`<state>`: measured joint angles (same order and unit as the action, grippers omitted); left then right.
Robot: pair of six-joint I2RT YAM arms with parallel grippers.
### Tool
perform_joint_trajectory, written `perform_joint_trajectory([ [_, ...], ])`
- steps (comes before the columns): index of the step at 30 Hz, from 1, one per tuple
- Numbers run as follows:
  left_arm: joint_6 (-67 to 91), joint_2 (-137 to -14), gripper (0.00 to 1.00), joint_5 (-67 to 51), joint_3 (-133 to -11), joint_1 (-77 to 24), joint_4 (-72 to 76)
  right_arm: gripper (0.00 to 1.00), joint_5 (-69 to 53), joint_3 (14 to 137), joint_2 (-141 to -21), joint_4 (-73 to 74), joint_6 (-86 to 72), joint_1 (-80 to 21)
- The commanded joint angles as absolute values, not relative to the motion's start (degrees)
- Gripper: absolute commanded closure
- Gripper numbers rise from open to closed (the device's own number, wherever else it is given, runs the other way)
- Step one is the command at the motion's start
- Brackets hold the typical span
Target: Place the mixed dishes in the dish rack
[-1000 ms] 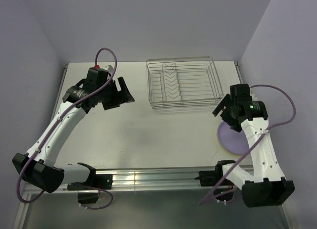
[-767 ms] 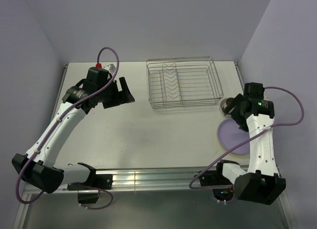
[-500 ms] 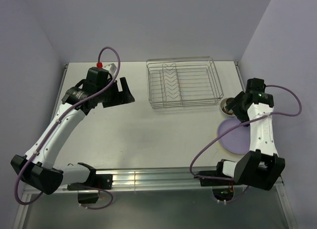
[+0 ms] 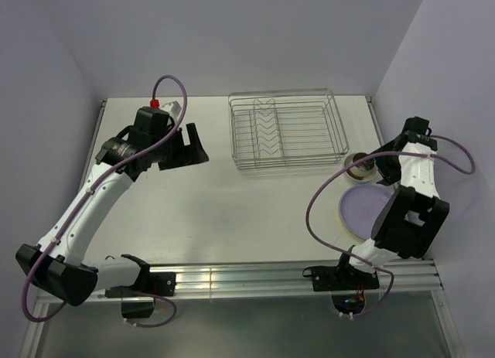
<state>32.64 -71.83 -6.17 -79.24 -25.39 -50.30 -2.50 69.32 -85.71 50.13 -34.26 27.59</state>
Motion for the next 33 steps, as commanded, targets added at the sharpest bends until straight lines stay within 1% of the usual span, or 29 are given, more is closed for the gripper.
perform_joint_trajectory([
  [1,33.0,-69.8,0.13,-6.8,-77.3,-25.6,-49.2,0.30,-3.5,74.0,-86.8,46.2,-35.4,27.9],
  [5,32.9,-69.1,0.13,-6.9,-75.8,-25.6,-49.0,0.30,-2.3,75.4,-89.2,46.1,-35.5,27.9],
  [11,32.8,-68.6,0.12,-7.0,-74.4,-25.5,-48.9,0.30,-1.8,73.7,-90.9,43.6,-36.7,27.9],
  [18,32.9,-68.6,0.12,-6.7,-75.5,-25.6,-49.2,0.39,-1.3,74.5,-93.4,42.2,-37.0,27.6],
  [26,33.4,-69.0,0.12,-7.5,-75.8,-25.6,-49.0,0.43,-0.1,74.0,-95.2,41.0,-37.2,24.7],
  [32,33.5,-68.8,0.12,-7.2,-76.5,-25.5,-49.5,0.55,1.6,72.9,-96.2,39.6,-37.1,24.2],
  [33,33.5,-68.9,0.12,-7.3,-76.7,-25.6,-49.7,0.59,1.9,72.8,-96.4,39.3,-37.2,24.1],
])
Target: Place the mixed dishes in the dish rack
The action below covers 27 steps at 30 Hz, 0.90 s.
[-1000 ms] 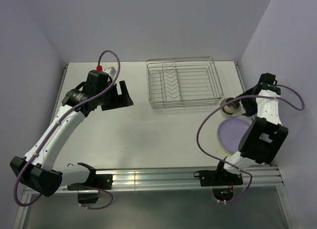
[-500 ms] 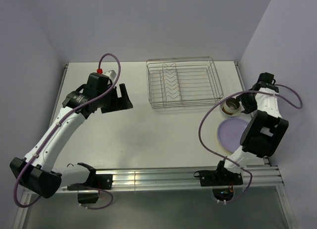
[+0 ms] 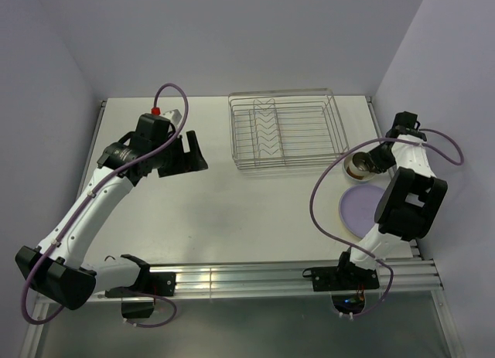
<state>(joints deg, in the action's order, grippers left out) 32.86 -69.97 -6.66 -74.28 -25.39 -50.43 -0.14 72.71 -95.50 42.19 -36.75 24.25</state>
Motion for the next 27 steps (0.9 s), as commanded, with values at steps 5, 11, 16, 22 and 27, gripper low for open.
perform_joint_trajectory([
  [5,33.5,-69.4,0.12,-7.7,-78.3,-25.6,-51.0,0.71,1.8,71.9,-97.6,38.7,-37.4,23.3],
  [11,33.6,-69.8,0.12,-8.3,-80.7,-25.6,-51.9,0.91,2.4,70.4,-96.9,38.1,-37.5,22.1],
  [16,33.6,-70.2,0.13,-9.5,-82.0,-25.6,-52.0,1.00,3.5,70.2,-94.1,39.0,-38.2,22.0],
  [22,33.9,-71.9,0.14,-11.2,-85.1,-25.6,-52.5,1.00,6.9,72.7,-88.7,44.0,-38.8,21.6],
  [27,35.0,-73.6,0.15,-12.6,-87.7,-25.8,-53.1,1.00,11.3,75.6,-81.1,50.5,-37.6,20.1],
])
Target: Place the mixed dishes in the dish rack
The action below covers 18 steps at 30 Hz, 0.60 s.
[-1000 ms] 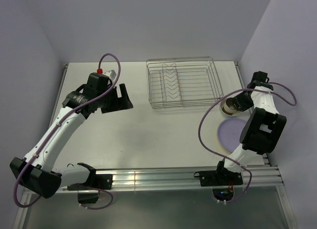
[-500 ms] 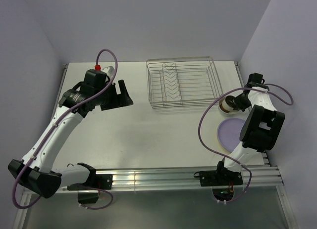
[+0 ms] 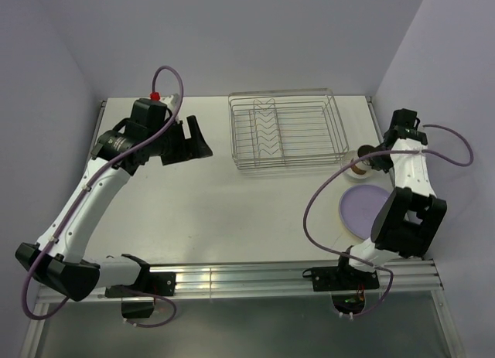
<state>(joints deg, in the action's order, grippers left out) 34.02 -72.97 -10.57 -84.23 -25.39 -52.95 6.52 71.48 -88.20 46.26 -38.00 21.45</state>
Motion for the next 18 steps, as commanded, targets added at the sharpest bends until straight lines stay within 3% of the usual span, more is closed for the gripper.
perform_joint_trajectory([
  [1,35.2,-73.9,0.15,-12.7,-88.7,-25.9,-53.1,1.00,11.9,75.9,-79.9,51.2,-37.2,19.5],
  [4,35.9,-75.3,0.16,-12.4,-90.5,-26.7,-53.2,1.00,14.1,78.3,-76.8,55.2,-36.2,14.9],
  [8,37.6,-77.7,0.18,-12.0,-92.7,-27.8,-53.5,1.00,18.3,85.1,-76.0,62.5,-36.5,0.4],
  [18,39.6,-85.9,0.21,-7.9,-102.6,-33.0,-59.5,1.00,29.4,100.2,-86.1,75.1,-40.5,-28.3],
])
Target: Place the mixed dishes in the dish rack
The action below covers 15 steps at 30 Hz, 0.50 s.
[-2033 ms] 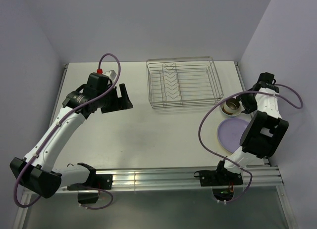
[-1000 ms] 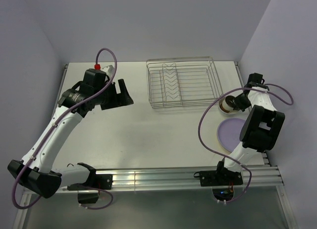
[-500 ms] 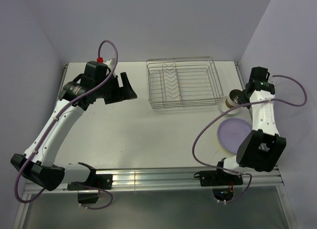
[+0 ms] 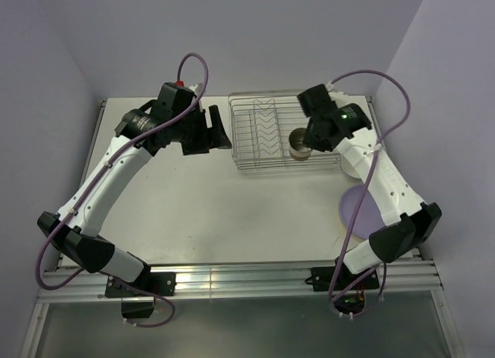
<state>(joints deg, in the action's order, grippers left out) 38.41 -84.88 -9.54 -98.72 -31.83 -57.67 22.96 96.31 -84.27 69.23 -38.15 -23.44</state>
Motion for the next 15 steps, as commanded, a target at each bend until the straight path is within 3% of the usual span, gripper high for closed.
perform_joint_trajectory([
  [1,39.8,-86.2,0.21,-7.8,-103.2,-33.6,-59.6,1.00,29.9,100.8,-87.0,75.5,-40.7,-31.5],
  [8,40.9,-89.1,0.25,-8.0,-104.9,-34.8,-61.0,1.00,30.1,106.3,-94.6,78.2,-42.4,-42.2],
  [15,41.5,-89.6,0.28,-9.8,-102.6,-35.3,-60.4,1.00,30.1,113.9,-99.3,79.4,-42.5,-46.2],
])
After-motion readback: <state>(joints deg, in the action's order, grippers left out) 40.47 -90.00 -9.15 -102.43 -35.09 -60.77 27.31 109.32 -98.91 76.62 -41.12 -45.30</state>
